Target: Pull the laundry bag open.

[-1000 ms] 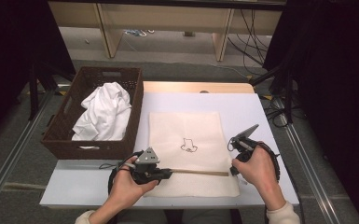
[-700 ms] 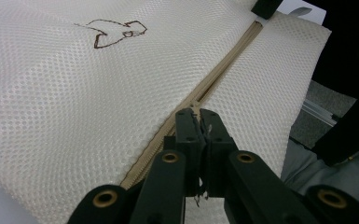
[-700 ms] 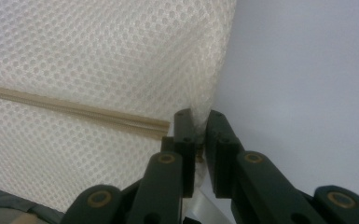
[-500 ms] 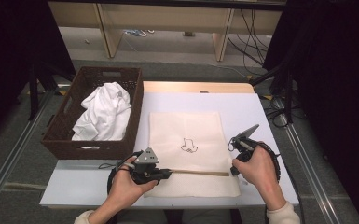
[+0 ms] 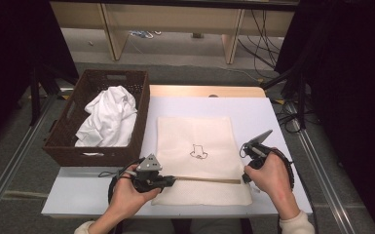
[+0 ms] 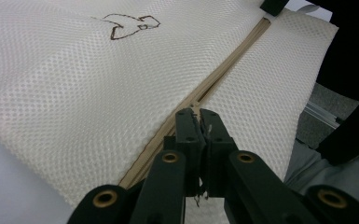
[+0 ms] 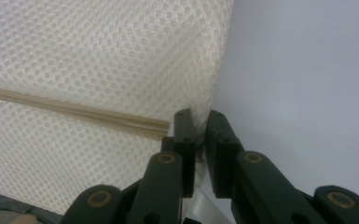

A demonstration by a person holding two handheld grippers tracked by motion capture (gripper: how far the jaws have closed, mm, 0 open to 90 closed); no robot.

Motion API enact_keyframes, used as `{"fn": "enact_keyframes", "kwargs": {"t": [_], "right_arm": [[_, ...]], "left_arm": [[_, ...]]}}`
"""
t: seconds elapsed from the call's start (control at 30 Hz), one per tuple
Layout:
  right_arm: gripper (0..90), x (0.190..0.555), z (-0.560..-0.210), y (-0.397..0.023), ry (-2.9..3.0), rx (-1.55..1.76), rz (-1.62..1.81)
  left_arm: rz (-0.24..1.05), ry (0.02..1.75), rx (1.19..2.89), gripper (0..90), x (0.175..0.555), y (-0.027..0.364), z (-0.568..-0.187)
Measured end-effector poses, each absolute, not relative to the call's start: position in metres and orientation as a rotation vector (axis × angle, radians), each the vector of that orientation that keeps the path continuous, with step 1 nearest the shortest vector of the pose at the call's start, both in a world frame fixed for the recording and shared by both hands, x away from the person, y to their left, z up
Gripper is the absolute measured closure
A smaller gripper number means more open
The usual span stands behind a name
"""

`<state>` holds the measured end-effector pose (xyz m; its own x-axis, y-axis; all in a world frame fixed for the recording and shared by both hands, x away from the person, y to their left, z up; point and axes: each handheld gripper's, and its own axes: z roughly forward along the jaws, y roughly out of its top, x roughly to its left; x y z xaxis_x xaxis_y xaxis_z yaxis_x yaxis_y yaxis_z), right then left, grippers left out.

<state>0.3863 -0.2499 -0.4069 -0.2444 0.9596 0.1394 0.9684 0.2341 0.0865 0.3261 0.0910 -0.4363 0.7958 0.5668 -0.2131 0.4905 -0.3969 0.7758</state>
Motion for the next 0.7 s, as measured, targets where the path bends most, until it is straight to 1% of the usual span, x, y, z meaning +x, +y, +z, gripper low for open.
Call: {"fn": "enact_keyframes", "kwargs": {"t": [0.2,0.3,0.7], "right_arm": [[84.4,0.386,-0.405,-0.250,-2.382,-1.909,-0.221],[84.4,0.386,-0.405,-0.250,-2.382,-1.908,-0.221],[84.4,0.386,-0.407,-0.253,-2.423,-1.882,-0.252]], "left_arm": [[0.112,0.769,2.074,87.1,0.326,0.094,-0.437],[0.115,0.799,2.066,87.1,0.325,0.095,-0.437],[0.124,0.805,2.067,87.1,0.325,0.102,-0.437]]}}
